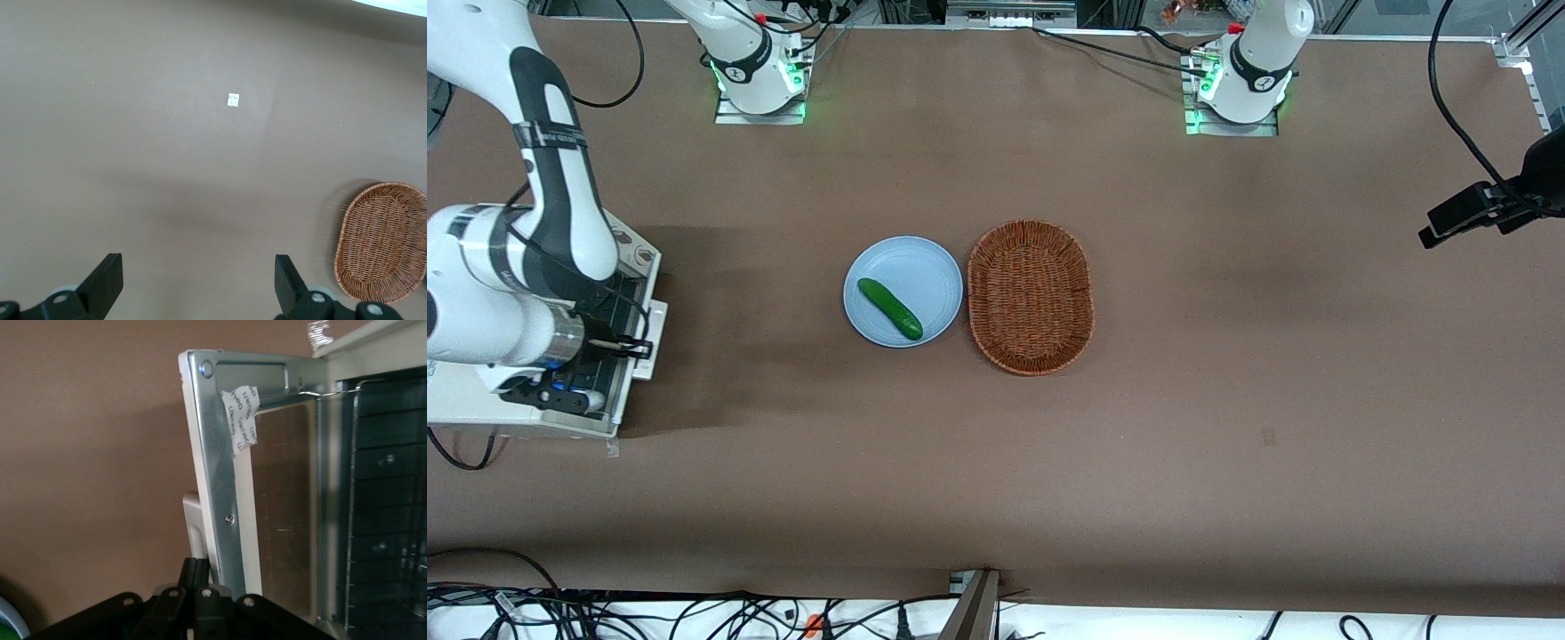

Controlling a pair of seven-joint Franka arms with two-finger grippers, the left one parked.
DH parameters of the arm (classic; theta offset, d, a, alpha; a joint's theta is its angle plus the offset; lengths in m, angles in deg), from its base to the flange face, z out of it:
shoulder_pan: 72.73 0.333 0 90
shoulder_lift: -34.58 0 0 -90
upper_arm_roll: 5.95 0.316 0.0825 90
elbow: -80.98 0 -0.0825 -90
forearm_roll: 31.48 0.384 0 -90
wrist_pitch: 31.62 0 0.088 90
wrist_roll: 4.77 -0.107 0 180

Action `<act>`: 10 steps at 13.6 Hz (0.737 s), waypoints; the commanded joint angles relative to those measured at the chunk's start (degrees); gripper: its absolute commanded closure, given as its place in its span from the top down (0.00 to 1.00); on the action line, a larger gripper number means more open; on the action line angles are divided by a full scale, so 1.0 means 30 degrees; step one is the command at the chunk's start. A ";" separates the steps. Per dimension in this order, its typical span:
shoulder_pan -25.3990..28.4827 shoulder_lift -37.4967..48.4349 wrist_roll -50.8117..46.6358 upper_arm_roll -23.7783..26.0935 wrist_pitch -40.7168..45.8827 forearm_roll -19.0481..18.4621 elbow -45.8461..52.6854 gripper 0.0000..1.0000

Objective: Open oven door with right arm only
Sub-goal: 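Swing the door down and open with the right gripper, pulling away from the oven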

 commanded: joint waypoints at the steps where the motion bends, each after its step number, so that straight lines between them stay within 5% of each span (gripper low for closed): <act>1: -0.0123 -0.0937 -0.0441 -0.0377 -0.1726 -0.0329 -0.0667 0.00; 10: 0.0551 -0.2254 -0.1613 -0.0378 -0.3399 -0.0329 -0.1169 0.00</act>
